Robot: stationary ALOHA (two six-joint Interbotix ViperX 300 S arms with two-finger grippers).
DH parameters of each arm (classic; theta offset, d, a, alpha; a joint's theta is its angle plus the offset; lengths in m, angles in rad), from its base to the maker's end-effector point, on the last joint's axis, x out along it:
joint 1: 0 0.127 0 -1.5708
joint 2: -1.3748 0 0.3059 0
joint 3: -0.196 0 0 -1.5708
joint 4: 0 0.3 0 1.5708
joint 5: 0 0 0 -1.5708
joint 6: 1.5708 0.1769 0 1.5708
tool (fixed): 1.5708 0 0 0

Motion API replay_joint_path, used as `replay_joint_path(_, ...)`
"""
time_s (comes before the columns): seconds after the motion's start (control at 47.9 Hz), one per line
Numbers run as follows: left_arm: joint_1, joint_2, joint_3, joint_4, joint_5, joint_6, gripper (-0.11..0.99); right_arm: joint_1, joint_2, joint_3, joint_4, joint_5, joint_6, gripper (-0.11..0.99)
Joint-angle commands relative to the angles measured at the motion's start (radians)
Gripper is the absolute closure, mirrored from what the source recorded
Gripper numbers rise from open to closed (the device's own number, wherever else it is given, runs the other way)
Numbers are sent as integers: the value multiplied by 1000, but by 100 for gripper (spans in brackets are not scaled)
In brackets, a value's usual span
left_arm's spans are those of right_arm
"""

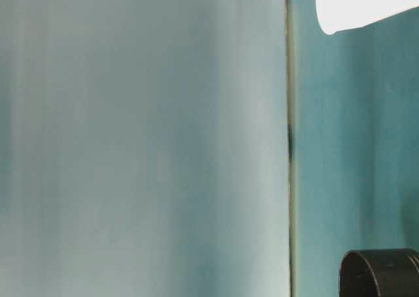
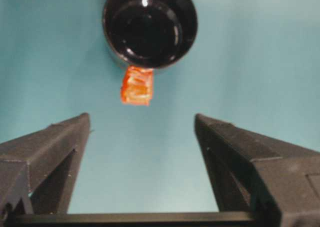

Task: Put the paper cup into the moved red handle cup holder.

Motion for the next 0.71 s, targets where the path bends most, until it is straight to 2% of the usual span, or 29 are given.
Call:
replay_joint_path(0.0, -2, 5, -26, 2, -8, 0, -3, -5, 5, -23, 2, -5, 9, 99)
replay_joint_path(0.083, -3, 17, -31, 2, -9, -5, -3, -6, 5, -23, 2, -5, 9, 99)
replay_joint_path(0.167, -11, 51, -43, 2, -8, -28, -3, -6, 5, -23, 2, -5, 9, 99)
replay_joint_path(0.271, -11, 109, -54, 2, -6, -32, -3, -5, 5, -23, 2, -5, 9, 99)
replay_joint_path(0.438, -26, 196, -72, 3, -11, -17, -3, -6, 5, -23, 2, -3, 9, 99)
replay_joint_path(0.688, -26, 276, -77, 3, -40, 17, -3, -6, 5, -23, 2, -3, 9, 99)
